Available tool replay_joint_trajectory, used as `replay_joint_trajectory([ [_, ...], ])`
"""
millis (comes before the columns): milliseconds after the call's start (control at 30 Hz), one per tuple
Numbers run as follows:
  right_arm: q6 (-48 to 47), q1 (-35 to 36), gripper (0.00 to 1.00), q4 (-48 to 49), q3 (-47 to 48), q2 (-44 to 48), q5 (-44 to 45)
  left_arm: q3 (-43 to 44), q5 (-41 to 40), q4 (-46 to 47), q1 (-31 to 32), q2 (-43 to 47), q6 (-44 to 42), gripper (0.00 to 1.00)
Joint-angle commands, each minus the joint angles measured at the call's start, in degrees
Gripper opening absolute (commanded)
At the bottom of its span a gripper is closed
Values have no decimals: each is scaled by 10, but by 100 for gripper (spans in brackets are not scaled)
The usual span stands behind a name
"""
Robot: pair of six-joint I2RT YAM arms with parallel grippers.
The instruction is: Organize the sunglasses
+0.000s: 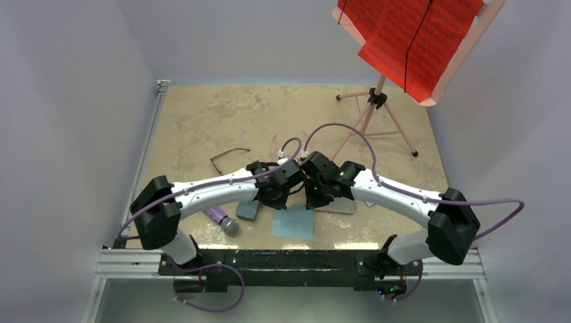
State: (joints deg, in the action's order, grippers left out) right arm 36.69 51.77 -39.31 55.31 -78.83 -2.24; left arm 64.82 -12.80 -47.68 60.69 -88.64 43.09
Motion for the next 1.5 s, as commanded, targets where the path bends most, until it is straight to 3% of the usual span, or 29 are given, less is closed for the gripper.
replay_joint_trajectory([
  [0, -27, -6, 0, 4, 37, -22, 83, 42, -32, 27, -9, -39, -42, 0],
  [167, -30, -8, 0, 17, 28, -33, 73, 17, -22, 41, -12, -42, -52, 0],
  [433, -37, -7, 0, 93, -50, 13, -19, -60, 80, 142, -12, -4, -71, 0],
  [800, -52, -8, 0, 106, -97, 36, -40, -129, 177, 190, -10, 29, -91, 0],
  [1467, -53, -6, 0, 117, -145, 40, -81, -157, 170, 157, -7, 38, -101, 0],
])
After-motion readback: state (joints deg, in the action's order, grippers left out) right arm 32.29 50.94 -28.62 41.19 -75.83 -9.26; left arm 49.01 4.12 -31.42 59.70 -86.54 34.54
